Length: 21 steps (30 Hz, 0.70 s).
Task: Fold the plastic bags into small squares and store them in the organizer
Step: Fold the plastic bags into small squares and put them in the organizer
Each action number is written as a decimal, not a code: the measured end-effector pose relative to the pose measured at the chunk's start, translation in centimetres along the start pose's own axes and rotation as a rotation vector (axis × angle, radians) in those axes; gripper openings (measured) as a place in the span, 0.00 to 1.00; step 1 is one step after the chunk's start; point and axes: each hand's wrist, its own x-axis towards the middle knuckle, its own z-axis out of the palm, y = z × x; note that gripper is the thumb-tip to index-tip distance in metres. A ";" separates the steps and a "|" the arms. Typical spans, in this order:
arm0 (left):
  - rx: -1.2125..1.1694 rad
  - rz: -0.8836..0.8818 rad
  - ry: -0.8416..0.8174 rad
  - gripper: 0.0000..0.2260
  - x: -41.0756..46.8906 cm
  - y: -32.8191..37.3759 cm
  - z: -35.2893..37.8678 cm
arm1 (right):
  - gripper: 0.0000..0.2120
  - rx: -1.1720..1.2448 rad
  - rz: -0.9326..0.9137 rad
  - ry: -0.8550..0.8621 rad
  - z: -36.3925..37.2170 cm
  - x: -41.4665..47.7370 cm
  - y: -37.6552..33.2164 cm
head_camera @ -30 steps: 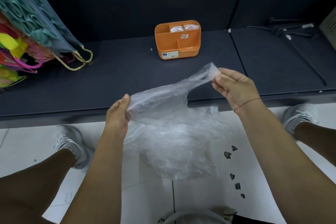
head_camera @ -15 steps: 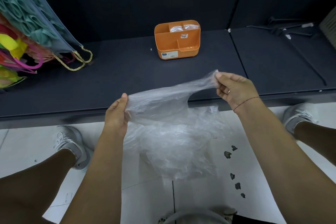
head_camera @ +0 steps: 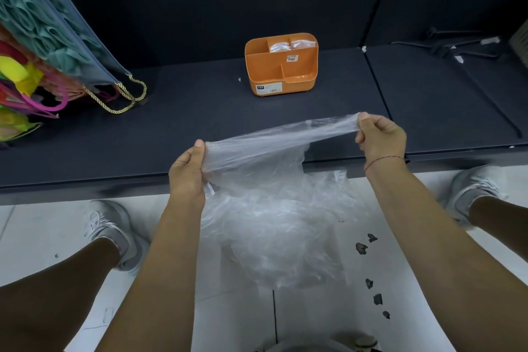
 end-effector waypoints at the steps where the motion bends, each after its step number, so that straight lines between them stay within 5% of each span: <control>1: 0.001 -0.003 0.006 0.07 0.3 0.3 0.3 | 0.12 -0.019 -0.003 -0.001 0.0 0.6 0.0; 8: 0.431 0.235 -0.047 0.12 2.6 1.1 4.1 | 0.12 -0.018 0.089 -0.085 1.8 4.6 -0.4; 12: 0.690 -0.017 -0.227 0.20 3.8 1.2 6.1 | 0.13 -0.015 0.099 -0.068 3.6 6.4 -0.3; 16: 0.656 -0.173 -0.263 0.16 5.7 0.5 5.4 | 0.16 -0.015 0.121 -0.052 4.6 8.7 -0.3; 21: 0.538 0.031 -0.135 0.11 9.0 0.4 6.4 | 0.22 -0.164 0.128 -0.054 5.3 11.6 0.4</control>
